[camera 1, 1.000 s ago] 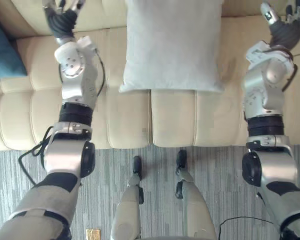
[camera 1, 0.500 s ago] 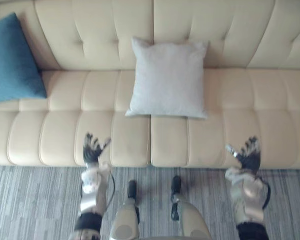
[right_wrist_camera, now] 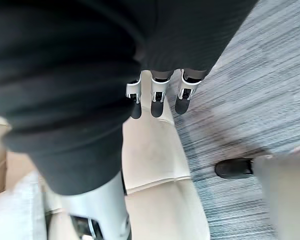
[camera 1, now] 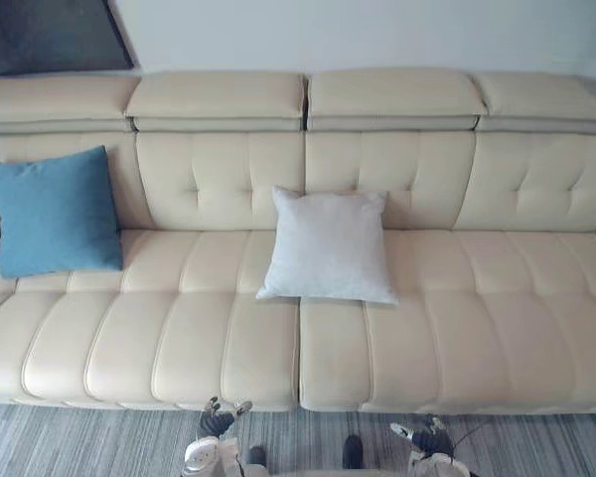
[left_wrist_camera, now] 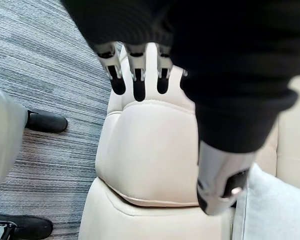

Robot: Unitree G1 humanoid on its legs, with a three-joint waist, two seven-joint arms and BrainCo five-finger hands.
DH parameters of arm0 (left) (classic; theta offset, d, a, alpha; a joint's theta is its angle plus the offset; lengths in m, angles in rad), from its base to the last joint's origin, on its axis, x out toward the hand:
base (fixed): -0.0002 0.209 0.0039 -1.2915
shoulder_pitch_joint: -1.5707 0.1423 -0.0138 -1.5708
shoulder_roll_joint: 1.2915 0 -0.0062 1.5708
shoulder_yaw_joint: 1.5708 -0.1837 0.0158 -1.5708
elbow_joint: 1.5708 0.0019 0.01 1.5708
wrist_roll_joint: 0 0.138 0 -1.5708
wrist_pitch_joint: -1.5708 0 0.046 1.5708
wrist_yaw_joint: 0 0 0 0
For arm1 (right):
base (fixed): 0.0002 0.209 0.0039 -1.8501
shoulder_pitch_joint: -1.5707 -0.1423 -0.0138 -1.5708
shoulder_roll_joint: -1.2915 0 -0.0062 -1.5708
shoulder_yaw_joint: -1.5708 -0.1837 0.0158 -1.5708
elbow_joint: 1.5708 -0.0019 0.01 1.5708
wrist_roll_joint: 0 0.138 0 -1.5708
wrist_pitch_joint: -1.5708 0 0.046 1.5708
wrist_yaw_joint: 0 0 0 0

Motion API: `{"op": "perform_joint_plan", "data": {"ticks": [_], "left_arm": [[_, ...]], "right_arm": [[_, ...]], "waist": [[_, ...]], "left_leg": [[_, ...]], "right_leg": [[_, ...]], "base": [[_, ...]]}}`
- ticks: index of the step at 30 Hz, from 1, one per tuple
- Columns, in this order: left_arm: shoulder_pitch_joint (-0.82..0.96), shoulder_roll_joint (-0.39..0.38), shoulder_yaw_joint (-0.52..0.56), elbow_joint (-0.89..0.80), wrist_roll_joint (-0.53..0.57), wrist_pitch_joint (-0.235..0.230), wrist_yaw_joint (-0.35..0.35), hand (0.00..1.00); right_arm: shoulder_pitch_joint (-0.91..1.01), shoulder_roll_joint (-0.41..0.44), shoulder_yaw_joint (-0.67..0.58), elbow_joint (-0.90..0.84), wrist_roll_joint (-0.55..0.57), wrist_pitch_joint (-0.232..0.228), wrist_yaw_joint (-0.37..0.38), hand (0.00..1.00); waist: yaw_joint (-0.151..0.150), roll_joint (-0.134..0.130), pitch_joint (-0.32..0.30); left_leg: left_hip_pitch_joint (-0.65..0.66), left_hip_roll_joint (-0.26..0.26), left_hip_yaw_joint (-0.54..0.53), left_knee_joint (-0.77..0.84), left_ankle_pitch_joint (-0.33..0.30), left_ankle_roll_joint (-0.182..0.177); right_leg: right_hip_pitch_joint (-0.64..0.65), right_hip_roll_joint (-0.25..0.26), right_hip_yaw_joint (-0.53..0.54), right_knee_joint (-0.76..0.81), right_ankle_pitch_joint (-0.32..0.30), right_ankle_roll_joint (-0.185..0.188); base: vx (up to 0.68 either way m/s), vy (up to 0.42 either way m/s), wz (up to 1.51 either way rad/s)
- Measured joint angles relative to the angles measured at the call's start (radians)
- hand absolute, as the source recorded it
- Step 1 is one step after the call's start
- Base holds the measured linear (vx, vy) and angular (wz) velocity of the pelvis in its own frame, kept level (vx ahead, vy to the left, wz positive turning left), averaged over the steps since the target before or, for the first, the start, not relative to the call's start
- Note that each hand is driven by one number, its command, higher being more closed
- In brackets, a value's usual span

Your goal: Pick up cushions and gather them together orderly.

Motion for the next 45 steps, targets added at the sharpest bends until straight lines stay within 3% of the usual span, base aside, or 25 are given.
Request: {"op": "perform_joint_plan", "data": {"ticks": [2, 3, 13, 19, 26, 27, 29, 30, 31, 32, 34, 36, 38, 39, 44, 45], "left_arm": [[0.000, -0.006, 0.009, 0.013, 0.023, 0.002, -0.005, 0.00], [0.000, -0.008, 0.045, 0.044, 0.070, 0.021, -0.008, 0.00], [0.000, -0.008, 0.050, 0.046, 0.069, 0.021, -0.010, 0.00], [-0.002, 0.001, 0.047, 0.068, 0.067, 0.034, -0.011, 0.00], [-0.023, 0.029, 0.030, 0.086, 0.067, 0.039, -0.012, 0.00], [-0.036, 0.040, 0.020, 0.085, 0.066, 0.040, -0.011, 0.00], [-0.055, 0.050, 0.012, 0.085, 0.067, 0.043, -0.011, 0.00], [-0.062, 0.036, 0.013, 0.084, 0.067, 0.047, -0.012, 0.00], [-0.073, 0.029, 0.011, 0.078, 0.068, 0.051, -0.011, 0.00], [-0.075, 0.027, 0.009, 0.068, 0.068, 0.055, -0.012, 0.00], [-0.063, 0.028, 0.002, 0.056, 0.068, 0.059, -0.013, 0.00], [-0.056, 0.032, 0.004, 0.041, 0.068, 0.058, -0.012, 0.00], [-0.045, 0.024, 0.003, 0.043, 0.068, 0.063, -0.012, 0.00], [-0.041, 0.019, -0.002, 0.043, 0.066, 0.063, -0.012, 0.00], [-0.052, 0.015, -0.080, 0.057, 0.060, 0.063, -0.010, 0.00], [-0.057, 0.013, -0.088, 0.065, 0.060, 0.063, -0.010, 0.00]], "right_arm": [[-0.003, 0.005, -0.011, 0.027, 0.000, 0.003, 0.005, 0.00], [-0.023, 0.019, -0.037, 0.098, 0.000, 0.019, 0.012, 0.00], [-0.021, 0.023, -0.040, 0.102, 0.000, 0.022, 0.012, 0.00], [-0.034, 0.025, -0.059, 0.123, -0.006, 0.043, 0.014, 0.00], [-0.084, 0.017, -0.007, 0.129, -0.062, 0.054, 0.008, 0.00], [-0.092, 0.020, 0.012, 0.116, -0.076, 0.058, 0.005, 0.00], [-0.095, 0.028, 0.015, 0.098, -0.078, 0.062, 0.002, 0.00], [-0.107, 0.026, 0.024, 0.090, -0.079, 0.063, 0.001, 0.00], [-0.108, 0.024, 0.024, 0.088, -0.079, 0.063, 0.001, 0.00], [-0.105, 0.026, 0.023, 0.089, -0.079, 0.063, 0.001, 0.00], [-0.102, 0.030, 0.025, 0.091, -0.080, 0.060, 0.002, 0.00], [-0.100, 0.033, 0.025, 0.096, -0.086, 0.061, 0.003, 0.00], [-0.114, 0.022, 0.024, 0.096, -0.112, 0.061, 0.001, 0.00], [-0.119, 0.011, 0.024, 0.097, -0.119, 0.062, -0.001, 0.00], [-0.164, -0.024, 0.033, 0.133, -0.124, 0.062, -0.008, 0.00], [-0.168, -0.030, 0.033, 0.144, -0.126, 0.068, -0.012, 0.00]], "waist": [[-0.001, 0.001, -0.003], [-0.013, -0.027, -0.018], [-0.017, -0.029, -0.017], [-0.020, -0.033, -0.005], [-0.021, -0.040, 0.039], [-0.025, -0.056, 0.052], [-0.023, -0.064, 0.059], [-0.022, -0.038, 0.075], [-0.023, -0.040, 0.074], [-0.022, -0.046, 0.071], [-0.022, -0.061, 0.062], [-0.020, -0.075, 0.053], [-0.002, -0.036, 0.037], [-0.001, -0.030, 0.036], [-0.010, 0.014, 0.070], [-0.014, 0.024, 0.077]], "left_leg": [[0.019, -0.001, -0.001, -0.001, 0.001, 0.002], [0.076, -0.058, -0.009, 0.004, -0.037, 0.040], [0.084, -0.057, -0.002, 0.004, -0.037, 0.040], [0.128, -0.052, 0.060, 0.003, -0.049, 0.039], [0.131, -0.041, 0.213, 0.052, -0.090, 0.039], [0.086, -0.027, 0.241, 0.128, -0.123, 0.043], [0.040, -0.002, 0.268, 0.188, -0.142, 0.048], [0.027, 0.034, 0.284, 0.194, -0.141, 0.051], [0.031, 0.045, 0.286, 0.200, -0.141, 0.050], [0.041, 0.049, 0.284, 0.208, -0.140, 0.050], [0.035, 0.048, 0.269, 0.253, -0.140, 0.050], [0.029, 0.046, 0.270, 0.276, -0.138, 0.047], [-0.033, 0.086, 0.274, 0.351, -0.106, 0.049], [-0.047, 0.096, 0.277, 0.348, -0.073, 0.051], [-0.049, 0.117, 0.265, 0.240, 0.005, -0.003], [-0.040, 0.127, 0.255, 0.221, 0.017, -0.016]], "right_leg": [[0.018, -0.001, -0.001, 0.000, -0.006, 0.004], [0.048, -0.060, -0.022, 0.058, -0.060, 0.037], [0.055, -0.060, -0.020, 0.058, -0.060, 0.037], [0.072, -0.052, 0.035, 0.061, -0.059, 0.037], [0.004, -0.035, 0.180, 0.092, -0.028, 0.043], [-0.032, -0.026, 0.201, 0.108, -0.015, 0.049], [-0.064, -0.014, 0.201, 0.105, 0.030, 0.071], [-0.085, 0.001, 0.169, 0.166, 0.022, 0.065], [-0.118, -0.013, 0.112, 0.385, -0.102, 0.023], [-0.119, -0.033, 0.094, 0.518, -0.159, 0.027], [-0.062, -0.110, 0.094, 0.706, -0.215, 0.072], [-0.037, -0.138, 0.105, 0.687, -0.239, 0.100], [0.014, -0.088, 0.112, 0.554, -0.256, 0.099], [0.041, -0.073, 0.114, 0.480, -0.257, 0.097], [0.083, -0.033, 0.089, 0.302, -0.254, 0.090], [0.090, -0.020, 0.079, 0.294, -0.243, 0.072]], "base": [[0.06, 0.004, 0.03], [0.00, 0.000, 0.00], [0.00, 0.000, 0.00], [-0.03, 0.011, -0.26], [-0.05, 0.022, -0.63], [-0.09, -0.004, -0.64], [-0.10, -0.019, -0.50], [-0.10, -0.016, -0.30], [-0.08, -0.013, -0.14], [0.02, -0.027, 0.12], [0.05, -0.163, 0.29], [0.03, -0.203, 0.08], [-0.05, -0.254, -0.17], [-0.09, -0.216, -0.22], [-0.13, -0.214, -0.06], [-0.17, -0.118, 0.08]]}}
